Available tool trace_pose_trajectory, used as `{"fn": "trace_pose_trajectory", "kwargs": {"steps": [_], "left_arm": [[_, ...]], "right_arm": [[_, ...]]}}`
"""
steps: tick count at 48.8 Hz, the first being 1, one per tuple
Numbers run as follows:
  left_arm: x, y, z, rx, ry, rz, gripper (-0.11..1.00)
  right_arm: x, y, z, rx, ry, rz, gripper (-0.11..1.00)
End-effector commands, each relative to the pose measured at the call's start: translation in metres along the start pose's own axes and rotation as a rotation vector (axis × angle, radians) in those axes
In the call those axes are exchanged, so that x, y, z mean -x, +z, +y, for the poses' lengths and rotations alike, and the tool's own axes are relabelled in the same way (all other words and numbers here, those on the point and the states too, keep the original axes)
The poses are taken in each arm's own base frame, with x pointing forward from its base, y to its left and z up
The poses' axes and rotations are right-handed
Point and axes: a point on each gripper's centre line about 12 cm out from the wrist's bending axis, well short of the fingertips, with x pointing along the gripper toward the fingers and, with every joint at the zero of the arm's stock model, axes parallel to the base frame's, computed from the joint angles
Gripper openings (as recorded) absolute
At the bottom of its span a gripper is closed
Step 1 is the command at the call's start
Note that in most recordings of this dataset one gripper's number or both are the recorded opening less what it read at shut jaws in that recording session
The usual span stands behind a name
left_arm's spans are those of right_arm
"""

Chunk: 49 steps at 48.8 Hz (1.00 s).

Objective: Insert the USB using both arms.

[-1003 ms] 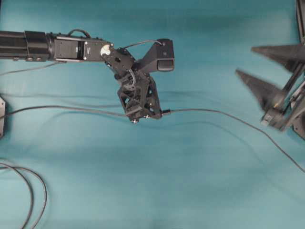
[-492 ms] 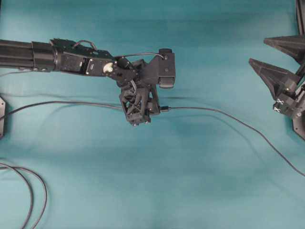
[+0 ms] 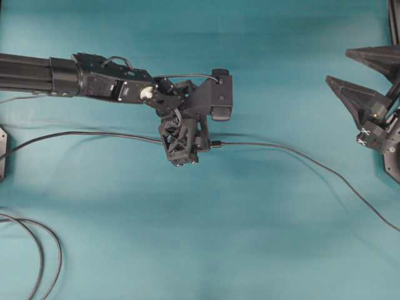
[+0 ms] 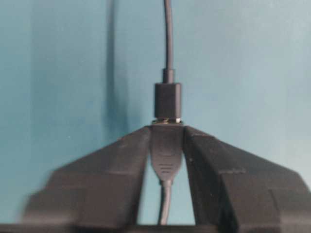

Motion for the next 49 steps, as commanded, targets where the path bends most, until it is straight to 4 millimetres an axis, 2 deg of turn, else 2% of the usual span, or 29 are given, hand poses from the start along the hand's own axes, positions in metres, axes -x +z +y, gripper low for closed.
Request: {"fn": "trace_pose_trajectory", "kwargs": {"steps": [1,7,10,15,23,30,39,49], "left_arm": [[0.007,0.011,-0.002,0.002,0.006,-0.035,0.37],[0.009,0.013,-0.003,0.004,0.005,-0.04,0.73],[0.012,0.014,-0.006,-0.001,0.002,-0.044,0.84],[0.025,0.019,-0.011,-0.015,0.0,-0.065,0.81],[0.074,0.023,-0.021,-0.037,0.032,-0.173,0.81],[0.11,0.013,-0.033,-0.056,0.073,-0.272,0.81],[0.143,-0.003,-0.051,-0.075,0.109,-0.393,0.8],[0.185,-0.018,-0.05,-0.063,0.212,-0.595,0.8]], "right_arm": [[0.0,0.004,0.002,-0.01,0.009,-0.005,0.73],[0.001,0.005,0.003,-0.013,0.012,-0.006,0.73],[0.001,0.005,0.003,-0.013,0.012,-0.006,0.73],[0.001,0.005,0.005,-0.013,0.028,-0.004,0.73],[-0.004,0.001,0.006,0.021,0.061,0.006,0.73],[-0.012,0.002,0.004,0.092,0.094,0.012,0.74],[-0.018,-0.001,-0.009,0.093,0.139,0.02,0.74],[-0.017,-0.01,-0.031,0.055,0.144,0.017,0.74]]}}
